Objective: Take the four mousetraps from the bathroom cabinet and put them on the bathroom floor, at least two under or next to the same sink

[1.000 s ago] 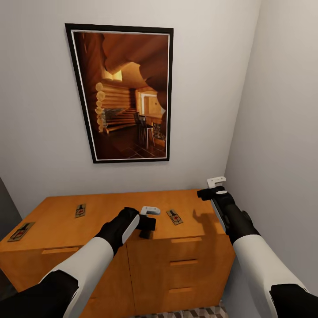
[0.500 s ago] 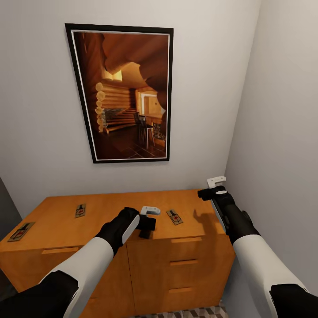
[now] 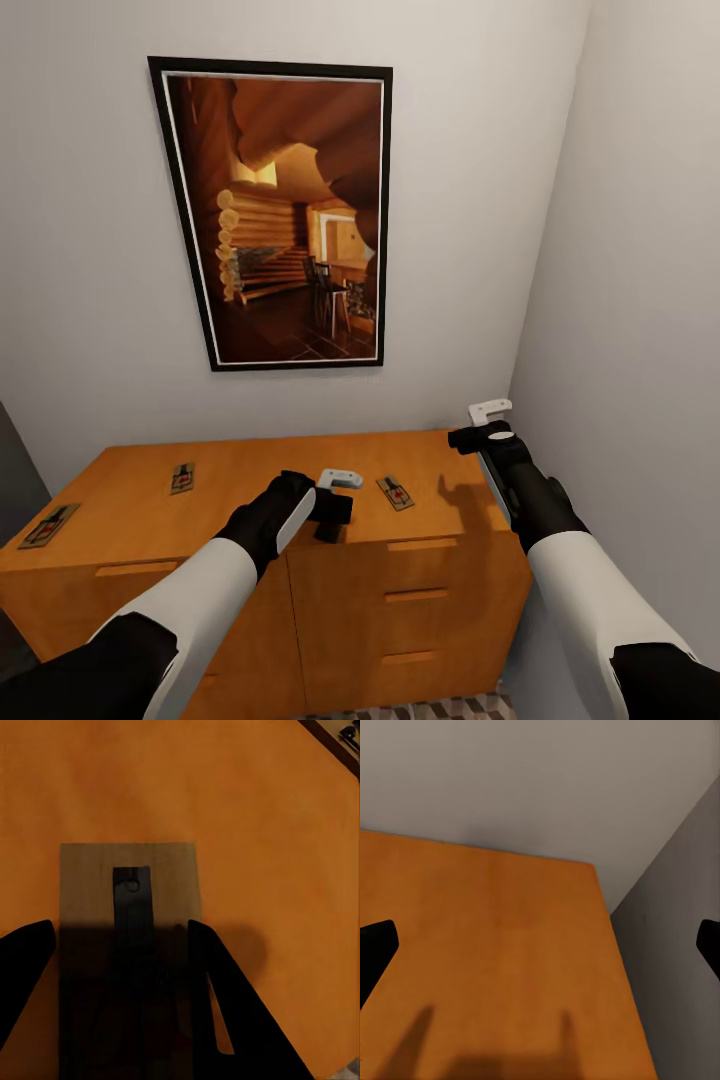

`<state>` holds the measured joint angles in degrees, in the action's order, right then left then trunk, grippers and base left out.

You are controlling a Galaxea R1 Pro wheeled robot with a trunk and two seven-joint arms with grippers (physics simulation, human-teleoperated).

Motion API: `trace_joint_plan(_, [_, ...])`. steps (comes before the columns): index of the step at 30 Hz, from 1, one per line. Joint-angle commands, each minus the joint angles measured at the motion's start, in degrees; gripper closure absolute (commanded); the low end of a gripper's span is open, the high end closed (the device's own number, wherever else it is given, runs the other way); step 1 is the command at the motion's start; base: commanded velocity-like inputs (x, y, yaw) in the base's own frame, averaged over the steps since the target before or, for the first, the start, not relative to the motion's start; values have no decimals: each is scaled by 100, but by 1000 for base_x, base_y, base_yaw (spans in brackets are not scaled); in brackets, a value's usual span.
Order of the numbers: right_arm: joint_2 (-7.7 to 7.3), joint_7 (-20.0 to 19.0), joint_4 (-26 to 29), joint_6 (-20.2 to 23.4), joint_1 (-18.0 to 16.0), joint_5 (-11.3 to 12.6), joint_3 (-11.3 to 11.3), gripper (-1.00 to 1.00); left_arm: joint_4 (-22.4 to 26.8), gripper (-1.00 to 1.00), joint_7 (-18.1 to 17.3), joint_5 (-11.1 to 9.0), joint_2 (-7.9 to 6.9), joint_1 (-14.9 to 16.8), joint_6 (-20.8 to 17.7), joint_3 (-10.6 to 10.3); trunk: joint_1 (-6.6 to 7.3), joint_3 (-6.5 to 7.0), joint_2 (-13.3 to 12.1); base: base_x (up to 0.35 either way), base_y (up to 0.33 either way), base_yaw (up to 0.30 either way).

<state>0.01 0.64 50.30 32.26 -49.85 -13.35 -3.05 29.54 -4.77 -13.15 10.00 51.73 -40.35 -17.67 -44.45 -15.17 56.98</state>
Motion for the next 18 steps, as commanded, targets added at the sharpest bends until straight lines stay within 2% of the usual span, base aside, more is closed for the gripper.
trace_joint_plan(1, [-1, 7, 6, 35, -5, -26, -11, -100, -441, 100, 2, 14, 0, 1, -35, -9, 22, 9, -37, 0, 0, 0])
trace_joint_plan(18, [-1, 1, 4, 35, -6, 1, -11, -100, -332, 100, 52, 2, 0, 4, -23, -9, 395, 315, -719, 0, 0, 0])
